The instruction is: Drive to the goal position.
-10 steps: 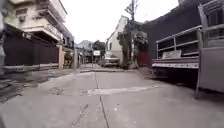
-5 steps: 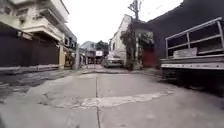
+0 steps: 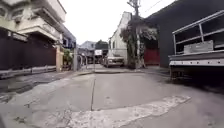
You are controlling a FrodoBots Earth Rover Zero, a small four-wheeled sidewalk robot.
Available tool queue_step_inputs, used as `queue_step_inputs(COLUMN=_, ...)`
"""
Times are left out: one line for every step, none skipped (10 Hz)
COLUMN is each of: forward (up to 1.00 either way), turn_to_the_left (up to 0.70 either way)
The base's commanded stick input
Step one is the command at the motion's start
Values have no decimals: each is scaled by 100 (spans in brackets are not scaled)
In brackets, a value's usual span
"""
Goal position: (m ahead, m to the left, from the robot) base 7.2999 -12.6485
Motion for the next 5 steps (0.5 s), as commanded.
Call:
queue_step_inputs(forward=100, turn_to_the_left=0)
queue_step_inputs(forward=100, turn_to_the_left=0)
queue_step_inputs(forward=100, turn_to_the_left=0)
queue_step_inputs(forward=100, turn_to_the_left=0)
queue_step_inputs(forward=100, turn_to_the_left=0)
